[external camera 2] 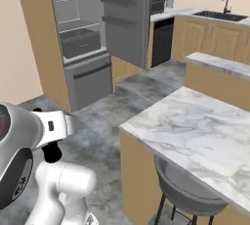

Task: Open the fridge, grab two sodas, and place both sodas inside the bowl with ice on the dining counter.

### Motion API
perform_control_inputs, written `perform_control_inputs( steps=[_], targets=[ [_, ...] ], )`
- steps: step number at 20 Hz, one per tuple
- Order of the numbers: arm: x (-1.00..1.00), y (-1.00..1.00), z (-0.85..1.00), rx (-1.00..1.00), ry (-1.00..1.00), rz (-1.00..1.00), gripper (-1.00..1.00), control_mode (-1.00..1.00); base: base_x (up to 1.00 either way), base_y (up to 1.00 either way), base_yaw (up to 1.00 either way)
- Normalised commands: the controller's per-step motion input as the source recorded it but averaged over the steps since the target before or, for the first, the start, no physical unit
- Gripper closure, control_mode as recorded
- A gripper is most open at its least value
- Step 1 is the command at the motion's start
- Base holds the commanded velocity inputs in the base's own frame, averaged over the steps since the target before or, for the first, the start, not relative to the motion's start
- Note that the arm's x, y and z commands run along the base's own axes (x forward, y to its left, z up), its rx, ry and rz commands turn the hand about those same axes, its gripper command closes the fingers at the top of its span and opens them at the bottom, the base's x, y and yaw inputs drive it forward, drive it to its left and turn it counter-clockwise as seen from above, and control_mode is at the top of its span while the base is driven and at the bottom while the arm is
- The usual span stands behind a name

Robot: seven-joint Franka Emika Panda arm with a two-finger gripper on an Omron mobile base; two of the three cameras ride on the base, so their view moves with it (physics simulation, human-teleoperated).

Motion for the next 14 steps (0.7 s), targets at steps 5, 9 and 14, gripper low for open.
perform_control_inputs(
  steps=[5, 9, 14],
  targets=[
    [0.00, 0.00, 0.00, 0.00, 0.00, 0.00, 1.00, 1.00, -0.34, -0.63, -0.41],
    [0.00, 0.00, 0.00, 0.00, 0.00, 0.00, 1.00, 1.00, -0.29, -0.61, -0.43],
    [0.00, 0.00, 0.00, 0.00, 0.00, 0.00, 1.00, 1.00, -0.18, -0.62, -0.44]
  ],
)
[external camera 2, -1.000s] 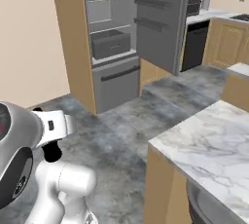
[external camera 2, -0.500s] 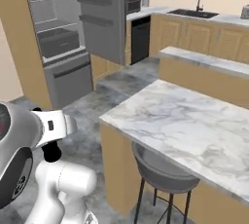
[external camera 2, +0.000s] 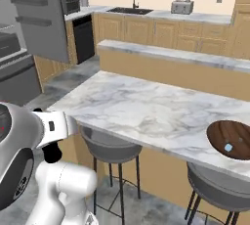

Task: Open the fridge, grab two sodas, and place both sodas inside the bowl with ice on the dining counter.

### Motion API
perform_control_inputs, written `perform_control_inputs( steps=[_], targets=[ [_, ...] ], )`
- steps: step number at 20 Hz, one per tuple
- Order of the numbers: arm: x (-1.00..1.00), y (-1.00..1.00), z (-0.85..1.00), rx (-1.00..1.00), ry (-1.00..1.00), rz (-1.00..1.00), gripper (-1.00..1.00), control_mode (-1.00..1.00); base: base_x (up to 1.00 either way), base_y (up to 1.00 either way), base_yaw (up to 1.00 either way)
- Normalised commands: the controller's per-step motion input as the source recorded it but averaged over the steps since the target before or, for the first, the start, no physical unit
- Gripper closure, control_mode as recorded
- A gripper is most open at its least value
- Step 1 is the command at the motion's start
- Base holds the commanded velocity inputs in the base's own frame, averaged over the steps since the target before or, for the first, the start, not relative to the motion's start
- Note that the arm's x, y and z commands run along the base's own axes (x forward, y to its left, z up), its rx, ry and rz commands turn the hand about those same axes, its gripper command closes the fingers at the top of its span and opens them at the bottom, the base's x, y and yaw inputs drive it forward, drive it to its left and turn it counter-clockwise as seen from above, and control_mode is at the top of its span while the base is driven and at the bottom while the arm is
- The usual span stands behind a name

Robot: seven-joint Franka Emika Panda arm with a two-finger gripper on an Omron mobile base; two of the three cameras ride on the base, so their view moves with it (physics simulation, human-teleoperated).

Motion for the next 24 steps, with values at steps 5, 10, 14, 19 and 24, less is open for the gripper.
perform_control_inputs(
  steps=[5, 10, 14, 19, 24],
  targets=[
    [0.00, 0.00, 0.00, 0.00, 0.00, 0.00, 1.00, 1.00, -0.03, -0.65, -0.40],
    [0.00, 0.00, 0.00, 0.00, 0.00, 0.00, 1.00, 1.00, 0.23, -0.56, -0.31],
    [0.00, 0.00, 0.00, 0.00, 0.00, 0.00, 1.00, 1.00, 0.54, -0.55, -0.23],
    [0.00, 0.00, 0.00, 0.00, 0.00, 0.00, 1.00, 1.00, 0.65, -0.46, -0.17],
    [0.00, 0.00, 0.00, 0.00, 0.00, 0.00, 1.00, 1.00, 0.58, -0.71, -0.16]
  ],
)
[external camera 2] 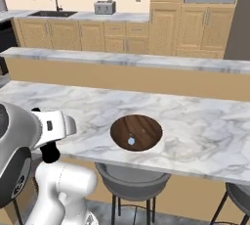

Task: Open the fridge, grab two sodas, and place both sodas inside the bowl with ice on the dining counter.

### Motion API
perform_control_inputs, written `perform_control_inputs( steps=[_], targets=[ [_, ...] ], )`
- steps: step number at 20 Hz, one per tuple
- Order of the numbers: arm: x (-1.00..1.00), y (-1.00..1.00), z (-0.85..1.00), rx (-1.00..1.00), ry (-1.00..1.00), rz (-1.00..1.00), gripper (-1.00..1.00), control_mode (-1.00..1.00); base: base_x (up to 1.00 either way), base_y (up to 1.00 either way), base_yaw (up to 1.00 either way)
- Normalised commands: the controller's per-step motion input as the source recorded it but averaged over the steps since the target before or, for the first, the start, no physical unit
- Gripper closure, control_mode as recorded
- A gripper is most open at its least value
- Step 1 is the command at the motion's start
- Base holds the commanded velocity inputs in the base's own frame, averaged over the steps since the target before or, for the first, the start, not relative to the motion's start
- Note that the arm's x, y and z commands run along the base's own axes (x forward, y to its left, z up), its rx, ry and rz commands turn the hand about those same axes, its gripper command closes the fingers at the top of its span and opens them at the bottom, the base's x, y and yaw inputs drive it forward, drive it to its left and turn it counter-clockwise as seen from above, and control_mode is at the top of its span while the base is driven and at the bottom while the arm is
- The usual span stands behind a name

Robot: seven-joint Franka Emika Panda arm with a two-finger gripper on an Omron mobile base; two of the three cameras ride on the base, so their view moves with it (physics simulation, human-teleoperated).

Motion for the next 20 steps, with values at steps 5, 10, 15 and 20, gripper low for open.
perform_control_inputs(
  steps=[5, 10, 15, 20],
  targets=[
    [0.00, 0.00, 0.00, 0.00, 0.00, 0.00, 1.00, 1.00, 0.52, -0.77, -0.18],
    [0.00, 0.00, 0.00, 0.00, 0.00, 0.00, 1.00, 1.00, 0.55, -0.92, -0.17],
    [0.30, -0.29, -0.01, 0.01, 0.07, -0.07, 1.00, -1.00, 0.30, -0.57, -0.13],
    [1.00, -0.56, 0.00, 0.00, 0.28, -0.18, 1.00, -1.00, 0.00, 0.00, 0.00]
  ],
)
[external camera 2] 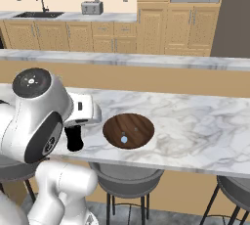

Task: Open the fridge, grab two sodas, and place both sodas inside the bowl with ice on the dining counter.

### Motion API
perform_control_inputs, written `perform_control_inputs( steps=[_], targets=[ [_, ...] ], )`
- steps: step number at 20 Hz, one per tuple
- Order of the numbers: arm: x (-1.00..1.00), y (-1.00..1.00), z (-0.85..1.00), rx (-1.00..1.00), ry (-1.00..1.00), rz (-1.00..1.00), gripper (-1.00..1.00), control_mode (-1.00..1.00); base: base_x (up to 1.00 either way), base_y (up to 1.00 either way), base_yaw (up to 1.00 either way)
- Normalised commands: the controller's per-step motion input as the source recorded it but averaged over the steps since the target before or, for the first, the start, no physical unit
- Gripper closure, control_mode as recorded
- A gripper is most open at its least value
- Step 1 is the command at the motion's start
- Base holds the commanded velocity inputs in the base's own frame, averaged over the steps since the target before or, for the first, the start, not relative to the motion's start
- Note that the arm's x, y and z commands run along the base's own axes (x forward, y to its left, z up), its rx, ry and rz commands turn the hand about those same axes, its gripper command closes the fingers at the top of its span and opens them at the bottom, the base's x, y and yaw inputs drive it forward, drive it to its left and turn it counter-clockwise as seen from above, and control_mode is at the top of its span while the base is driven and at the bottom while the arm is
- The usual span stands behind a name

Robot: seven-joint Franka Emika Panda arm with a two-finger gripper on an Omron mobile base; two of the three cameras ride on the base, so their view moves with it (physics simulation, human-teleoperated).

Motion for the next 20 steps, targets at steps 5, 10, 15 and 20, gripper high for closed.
perform_control_inputs(
  steps=[5, 10, 15, 20],
  targets=[
    [0.97, -0.41, -0.20, 0.00, 0.25, -0.08, 1.00, -1.00, 0.00, 0.00, 0.00],
    [0.76, 0.01, -0.78, 0.00, 0.07, 0.00, 1.00, -1.00, 0.00, 0.00, 0.00],
    [0.76, 0.00, -0.66, -0.02, 0.08, 0.10, 1.00, -1.00, 0.00, 0.00, 0.00],
    [0.75, -0.05, -0.51, -0.06, 0.09, 0.11, 1.00, -1.00, 0.00, 0.00, 0.00]
  ],
)
